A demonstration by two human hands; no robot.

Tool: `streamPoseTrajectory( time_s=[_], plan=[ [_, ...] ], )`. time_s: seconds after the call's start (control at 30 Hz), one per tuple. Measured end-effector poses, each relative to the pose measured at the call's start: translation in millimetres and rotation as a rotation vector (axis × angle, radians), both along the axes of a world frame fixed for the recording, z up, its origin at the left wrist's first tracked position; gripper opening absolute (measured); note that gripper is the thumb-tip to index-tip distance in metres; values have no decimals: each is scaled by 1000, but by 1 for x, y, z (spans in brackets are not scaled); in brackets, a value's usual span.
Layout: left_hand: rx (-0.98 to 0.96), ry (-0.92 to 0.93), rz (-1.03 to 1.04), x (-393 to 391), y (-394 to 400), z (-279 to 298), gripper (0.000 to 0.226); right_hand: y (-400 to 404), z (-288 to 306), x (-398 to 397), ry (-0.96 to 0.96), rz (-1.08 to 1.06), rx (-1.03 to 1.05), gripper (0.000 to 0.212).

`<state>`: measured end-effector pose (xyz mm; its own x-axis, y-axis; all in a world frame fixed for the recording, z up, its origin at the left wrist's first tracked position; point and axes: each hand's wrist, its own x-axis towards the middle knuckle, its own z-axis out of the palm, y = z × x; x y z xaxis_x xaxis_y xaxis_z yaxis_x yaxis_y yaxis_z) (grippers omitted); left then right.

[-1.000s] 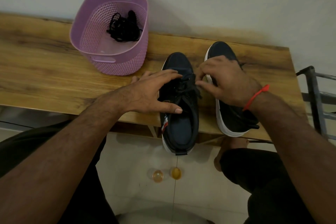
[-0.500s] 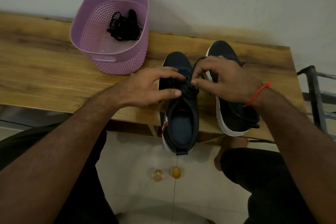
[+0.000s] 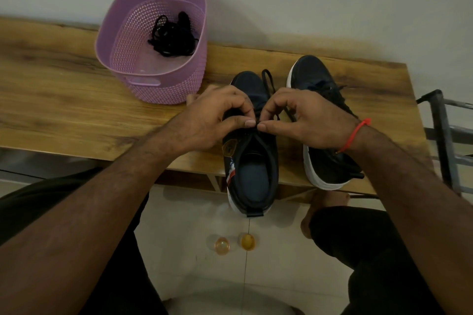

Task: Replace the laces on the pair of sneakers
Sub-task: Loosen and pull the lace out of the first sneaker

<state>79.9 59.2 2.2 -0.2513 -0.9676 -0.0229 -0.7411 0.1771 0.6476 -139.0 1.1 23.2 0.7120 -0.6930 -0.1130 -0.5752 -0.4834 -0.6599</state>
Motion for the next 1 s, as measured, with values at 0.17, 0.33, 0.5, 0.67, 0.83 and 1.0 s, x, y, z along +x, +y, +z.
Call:
streamPoseTrajectory(
  time_s=[0.17, 0.33, 0.5, 0.67, 0.83, 1.0],
  plan=[
    [39, 54, -39, 4, 0, 3, 6, 1, 0, -1, -20, 31, 46, 9],
    [87, 111, 19, 2, -3, -2, 9, 1, -3, -2, -18, 8, 91, 7],
    [18, 156, -22, -2, -1, 0, 17, 2, -3, 0, -36, -17, 35, 28],
    [90, 170, 113, -3, -3, -3, 6, -2, -2, -2, -44, -34, 60, 14],
    [198, 261, 171, -10, -1, -7, 8, 1, -5, -3, 18, -29, 144, 5],
    [108, 186, 84, -8, 1, -1, 7, 2, -7, 1, 41, -7, 86, 10]
  ],
)
